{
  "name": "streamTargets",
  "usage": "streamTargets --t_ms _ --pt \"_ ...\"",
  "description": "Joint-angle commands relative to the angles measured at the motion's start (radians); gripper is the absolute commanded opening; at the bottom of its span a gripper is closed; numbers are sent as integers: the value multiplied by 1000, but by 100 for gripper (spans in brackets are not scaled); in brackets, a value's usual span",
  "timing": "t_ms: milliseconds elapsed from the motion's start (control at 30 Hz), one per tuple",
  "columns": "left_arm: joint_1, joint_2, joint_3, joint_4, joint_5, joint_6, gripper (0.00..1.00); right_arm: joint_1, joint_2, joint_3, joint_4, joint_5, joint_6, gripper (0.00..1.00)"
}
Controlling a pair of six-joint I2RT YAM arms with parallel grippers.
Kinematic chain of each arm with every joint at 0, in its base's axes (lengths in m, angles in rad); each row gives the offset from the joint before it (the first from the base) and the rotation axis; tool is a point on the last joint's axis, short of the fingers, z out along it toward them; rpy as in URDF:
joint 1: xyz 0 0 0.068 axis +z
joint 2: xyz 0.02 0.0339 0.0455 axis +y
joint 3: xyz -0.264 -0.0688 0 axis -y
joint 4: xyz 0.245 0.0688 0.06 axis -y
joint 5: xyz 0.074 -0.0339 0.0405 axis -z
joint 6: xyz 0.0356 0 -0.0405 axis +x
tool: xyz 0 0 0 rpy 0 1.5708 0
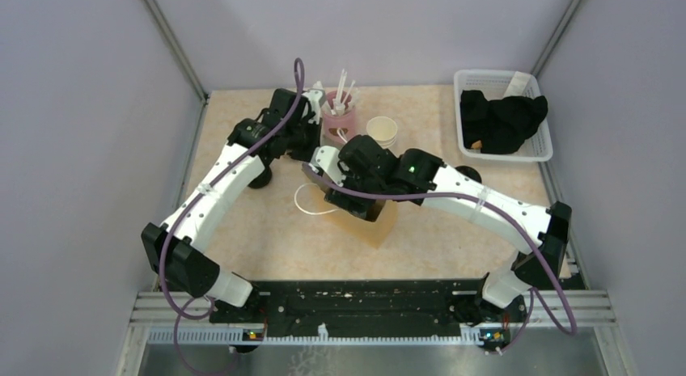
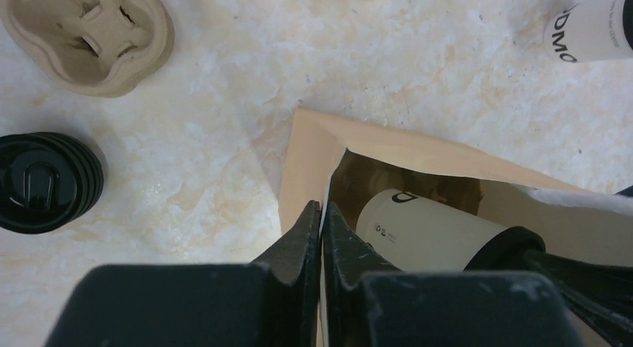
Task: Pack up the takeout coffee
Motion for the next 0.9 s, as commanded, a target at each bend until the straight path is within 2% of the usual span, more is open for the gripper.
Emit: streamTargets --t_ms 0,33,233,433,633,867 --pt "-1 3 41 106 -10 40 4 10 -49 11 21 10 7 40" --pt "-1 -6 29 123 -15 48 0 9 -49 15 21 17 11 40" --pt "-3 -152 -97 266 -7 63 0 10 -45 56 -4 62 38 39" --pt "-14 -428 -426 570 -9 53 0 15 -37 49 27 103 17 38" --pt "-14 -598 -646 709 -12 25 0 46 -46 -13 96 147 -92 38" --pt "-13 -721 -787 764 -3 32 0 48 -89 -129 198 181 -179 37"
